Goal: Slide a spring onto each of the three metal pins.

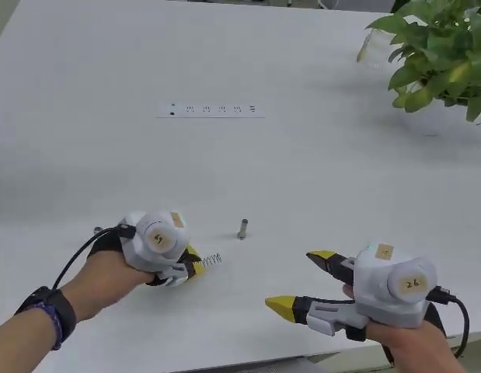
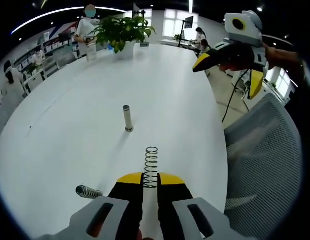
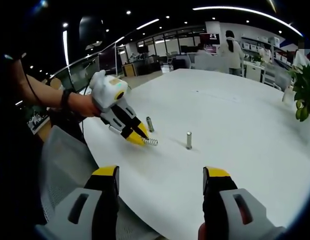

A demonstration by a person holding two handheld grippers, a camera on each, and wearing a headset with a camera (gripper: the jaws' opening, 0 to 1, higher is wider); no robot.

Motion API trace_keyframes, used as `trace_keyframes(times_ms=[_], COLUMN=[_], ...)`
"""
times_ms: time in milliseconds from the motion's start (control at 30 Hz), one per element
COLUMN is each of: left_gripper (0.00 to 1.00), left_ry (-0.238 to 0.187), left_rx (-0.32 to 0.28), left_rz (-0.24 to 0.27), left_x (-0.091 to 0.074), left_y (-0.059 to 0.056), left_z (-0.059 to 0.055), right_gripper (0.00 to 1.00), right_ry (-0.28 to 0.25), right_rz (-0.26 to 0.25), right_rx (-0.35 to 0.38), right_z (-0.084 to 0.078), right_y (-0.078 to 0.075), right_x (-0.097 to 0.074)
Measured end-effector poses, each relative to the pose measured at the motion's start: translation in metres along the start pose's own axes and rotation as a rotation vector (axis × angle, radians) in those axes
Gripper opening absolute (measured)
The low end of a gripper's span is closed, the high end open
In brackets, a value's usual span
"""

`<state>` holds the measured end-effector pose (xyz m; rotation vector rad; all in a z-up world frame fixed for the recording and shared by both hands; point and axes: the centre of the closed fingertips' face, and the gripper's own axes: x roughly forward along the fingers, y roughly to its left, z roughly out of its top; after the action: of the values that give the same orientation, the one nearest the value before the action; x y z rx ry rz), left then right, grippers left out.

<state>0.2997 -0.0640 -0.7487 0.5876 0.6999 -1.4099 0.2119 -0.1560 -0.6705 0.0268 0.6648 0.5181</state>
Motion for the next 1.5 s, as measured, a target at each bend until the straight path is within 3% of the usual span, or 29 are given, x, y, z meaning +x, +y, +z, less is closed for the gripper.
trace_keyframes(times_ms=[467,733,1067,1500], left_gripper=[0.02,0.02,0.02,0.02], left_ry=[-0.034,-0.077,-0.107,-0.124], left_rx=[0.045,0.019,0.011,0.021], left_rz=[0.034,0.052,0.072,0.092], left_x=[-0.040,-0.058,-0.076,-0.086], left_y=[-0.002,-0.006,-0.013,-0.022], left_z=[0.004,0.008,0.008,0.010], right_gripper=[0.64,0.62,0.59,0.53], right_ry=[-0.006,-0.009,-0.023,-0.012], right_rz=[0.041,0.058,0.103,0.173], right_rx=[-0.015,-0.034,-0.066,-0.116], right_z=[0.006,0.010,0.019,0.026], right_y=[0.007,0.010,0.021,0.039], right_x=[0.008,0.012,0.022,0.037])
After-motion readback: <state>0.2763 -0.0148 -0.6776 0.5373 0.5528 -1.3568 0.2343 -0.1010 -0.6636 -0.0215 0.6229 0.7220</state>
